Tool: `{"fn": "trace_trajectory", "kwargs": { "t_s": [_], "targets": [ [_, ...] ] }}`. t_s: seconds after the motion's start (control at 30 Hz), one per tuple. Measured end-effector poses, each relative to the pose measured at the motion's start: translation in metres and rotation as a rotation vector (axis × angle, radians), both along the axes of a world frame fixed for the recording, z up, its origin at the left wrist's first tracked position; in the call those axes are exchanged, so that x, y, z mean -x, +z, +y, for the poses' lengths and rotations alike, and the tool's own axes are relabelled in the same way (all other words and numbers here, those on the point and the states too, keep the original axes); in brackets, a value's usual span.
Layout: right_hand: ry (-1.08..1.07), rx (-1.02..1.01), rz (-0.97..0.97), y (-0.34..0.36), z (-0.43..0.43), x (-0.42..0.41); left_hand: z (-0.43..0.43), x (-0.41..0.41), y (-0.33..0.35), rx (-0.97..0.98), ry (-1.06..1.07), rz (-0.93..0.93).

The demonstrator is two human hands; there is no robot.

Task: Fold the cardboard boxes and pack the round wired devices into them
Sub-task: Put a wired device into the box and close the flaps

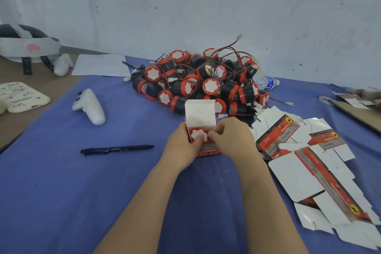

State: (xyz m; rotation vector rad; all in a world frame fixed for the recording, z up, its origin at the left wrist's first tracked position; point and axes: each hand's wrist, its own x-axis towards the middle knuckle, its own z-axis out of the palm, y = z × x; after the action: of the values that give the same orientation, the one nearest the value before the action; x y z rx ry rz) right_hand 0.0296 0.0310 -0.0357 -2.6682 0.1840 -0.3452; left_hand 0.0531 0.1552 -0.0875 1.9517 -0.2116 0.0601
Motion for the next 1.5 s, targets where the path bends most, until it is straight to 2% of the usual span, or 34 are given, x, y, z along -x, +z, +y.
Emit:
{"fn": "trace_trajectory", "kwargs": {
  "t_s": [0.17, 0.57, 0.9, 1.1, 1.2, 1.37, 1.5],
  "targets": [
    [-0.077, 0.058, 0.006, -0.001, 0.000, -0.003, 0.000, 0.000, 0.000, -0.011, 0.005, -0.007],
    [-0.066, 0.195, 0.056, -0.002, 0.008, -0.005, -0.001, 0.000, -0.001, -0.012, 0.012, -0.013],
    [0.002, 0.087, 0.097, 0.001, 0.001, -0.001, -0.001, 0.000, -0.001, -0.033, 0.020, -0.013],
    [0.004, 0.071, 0.052, -0.003, 0.001, -0.004, -0.002, 0.000, 0.000, -0.030, 0.016, -0.012],
    [-0.057, -0.029, 0.002, -0.004, -0.001, -0.005, -0.002, 0.000, 0.000, -0.034, 0.021, -0.016],
    [-0.120, -0.080, 0.085, -0.007, -0.005, -0.007, -0.002, 0.000, 0.000, -0.036, 0.025, -0.024],
    [-0.148, -0.378, 0.145, -0.009, -0.017, -0.011, -0.002, 0.001, 0.000, -0.035, 0.025, -0.020]
  ]
}}
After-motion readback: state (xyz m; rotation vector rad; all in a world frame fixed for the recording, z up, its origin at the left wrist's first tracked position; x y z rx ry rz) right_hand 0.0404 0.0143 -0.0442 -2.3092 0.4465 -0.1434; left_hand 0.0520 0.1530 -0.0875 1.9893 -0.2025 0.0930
